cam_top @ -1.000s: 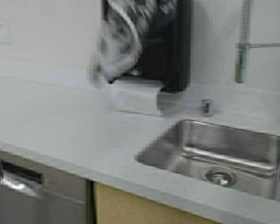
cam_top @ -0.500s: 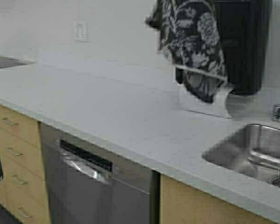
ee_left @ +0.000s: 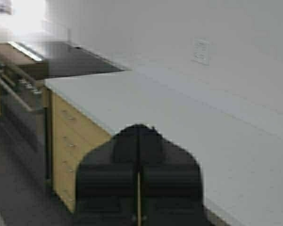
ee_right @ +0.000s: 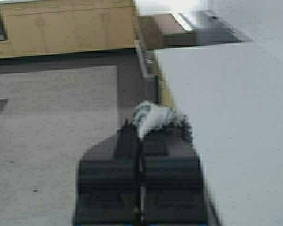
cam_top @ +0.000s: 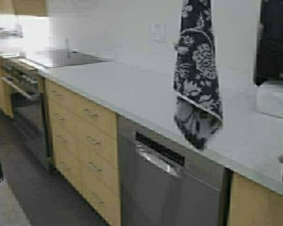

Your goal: Get the cloth and wipe up the spill under the wine glass

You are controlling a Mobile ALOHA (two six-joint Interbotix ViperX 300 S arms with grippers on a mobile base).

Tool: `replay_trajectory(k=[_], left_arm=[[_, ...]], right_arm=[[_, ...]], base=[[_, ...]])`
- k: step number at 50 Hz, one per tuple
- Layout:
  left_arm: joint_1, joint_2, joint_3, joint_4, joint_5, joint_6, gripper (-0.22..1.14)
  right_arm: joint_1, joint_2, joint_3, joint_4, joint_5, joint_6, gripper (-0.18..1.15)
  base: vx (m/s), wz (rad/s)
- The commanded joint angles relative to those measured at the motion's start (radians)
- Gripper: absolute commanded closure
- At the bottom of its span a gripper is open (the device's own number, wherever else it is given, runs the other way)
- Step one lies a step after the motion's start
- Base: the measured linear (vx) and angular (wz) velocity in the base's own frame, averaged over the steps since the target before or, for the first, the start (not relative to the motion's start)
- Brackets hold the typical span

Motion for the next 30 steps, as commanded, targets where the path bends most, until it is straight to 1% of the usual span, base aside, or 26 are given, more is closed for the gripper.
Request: replay_trajectory(k=[1,6,19,30], left_arm=[[0.0,0.011,-0.012,-0.002,-0.005,0.003,0.89],[0.0,0.015,-0.014,-0.002,-0.005,0.002,0.89],[0.0,0.015,-0.014,-0.002,-0.005,0.0,0.89],[0.0,0.015,-0.017,-0.002,-0.005,-0.003,0.89]], right_arm=[[-0.003,-0.003,-0.035,0.002,-0.028,-0.002,0.9],[-0.005,0.005,-0.032,0.002,-0.035,-0.003,0.9],[-0.058,0.035,-0.021,0.002,-0.054,0.0,0.9],[-0.072,0.037,0.0,0.003,-0.054,-0.005,0.9]], base=[[-0.11,0.48],[-0.11,0.47],[-0.09,0.45],[-0.07,0.45]])
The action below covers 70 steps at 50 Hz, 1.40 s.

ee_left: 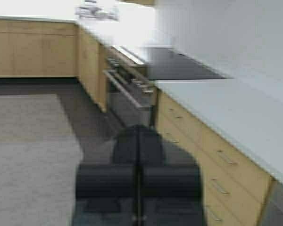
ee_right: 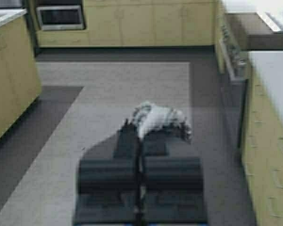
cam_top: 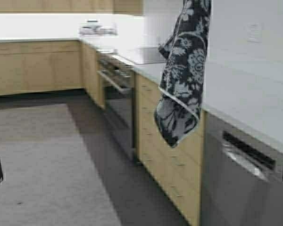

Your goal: Get the cloth and wipe up the spill under the wine glass

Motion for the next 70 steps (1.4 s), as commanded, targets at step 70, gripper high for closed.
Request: replay_trajectory(k=[70], left_arm=[[0.0,0.043,-0.018,0.003,-0.028,0.017,0.89]], right_arm=[[-0.02,0.002,0.017,0.005,-0.034,-0.005,0.9]], base=[[-0.03,0.51]])
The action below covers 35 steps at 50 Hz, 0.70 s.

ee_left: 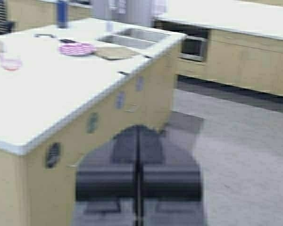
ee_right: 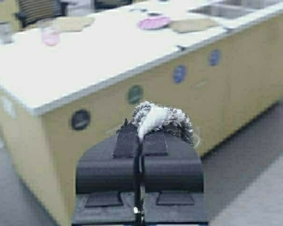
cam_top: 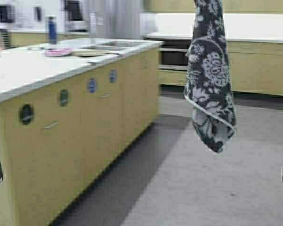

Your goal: Get the cloth and wipe up the spill under the wine glass

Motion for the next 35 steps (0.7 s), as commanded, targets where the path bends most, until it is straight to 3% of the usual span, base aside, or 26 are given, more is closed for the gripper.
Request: replay_trajectory(k=[1,35], left_arm=[[0.0,0.017,-0.018,0.003,-0.018,0.003,0.89],[0.0,0.029,-0.018,-0.002,-0.02,0.006,0.89]], right_arm=[[0.002,-0.003,0.0,0.002,-0.015,-0.002,0.9],[0.002,0.008,0.0,0.003,-0.029,-0.002,0.9]], base=[[-0.01,0.45],[0.01,0.42]])
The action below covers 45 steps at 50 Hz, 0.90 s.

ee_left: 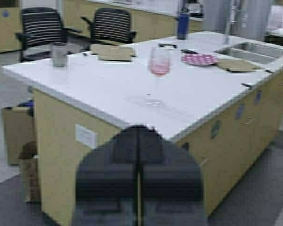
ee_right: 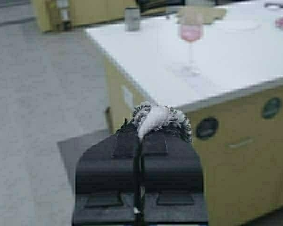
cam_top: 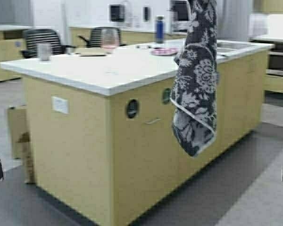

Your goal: Get the cloth and wipe up the spill under the wine glass

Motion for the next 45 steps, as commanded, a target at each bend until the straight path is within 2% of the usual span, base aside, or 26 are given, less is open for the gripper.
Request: replay_trajectory(k=[1,31,45], left_arm=[[0.0,0.015,-0.017,-0.002,-0.006,-0.005,0.89],[0.0,0.029,-0.017,0.0,-0.026,0.006,0.89],[0.0,0.233,-0.063,0.005,-0.153,0.006,0.89]], right_arm=[[-0.003,-0.005,-0.018,0.002,-0.012,-0.002,0.9],[-0.003,-0.003,-0.035,0.003,-0.031,0.0,0.9],[-0.003,-0.003,-0.035,0.002,-0.037,-0.003,0.9]], base=[[0.04,0.35],[0.06,0.29],[0.12,0.1]])
